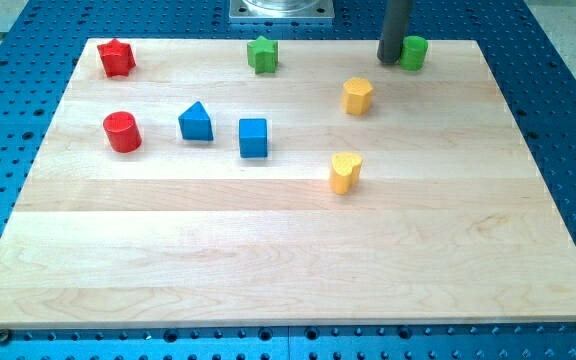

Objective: Place the hexagon in between green circle and yellow heart

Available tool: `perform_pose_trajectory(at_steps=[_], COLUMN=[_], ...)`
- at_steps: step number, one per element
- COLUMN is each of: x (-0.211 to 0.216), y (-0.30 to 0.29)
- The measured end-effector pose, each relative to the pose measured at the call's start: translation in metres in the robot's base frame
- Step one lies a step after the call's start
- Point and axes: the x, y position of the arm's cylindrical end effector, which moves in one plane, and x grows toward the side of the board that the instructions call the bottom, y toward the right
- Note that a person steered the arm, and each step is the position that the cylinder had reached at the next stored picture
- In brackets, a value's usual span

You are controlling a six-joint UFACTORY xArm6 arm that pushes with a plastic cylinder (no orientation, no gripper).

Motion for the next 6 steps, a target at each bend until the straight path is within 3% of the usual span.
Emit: perform_pose_trajectory(at_steps=[1, 2, 3, 5, 6], x=[0.002, 0.013, 0.059, 0.09, 0.097], y=[-0.001, -0.067, -0.087, -0.064, -0.108])
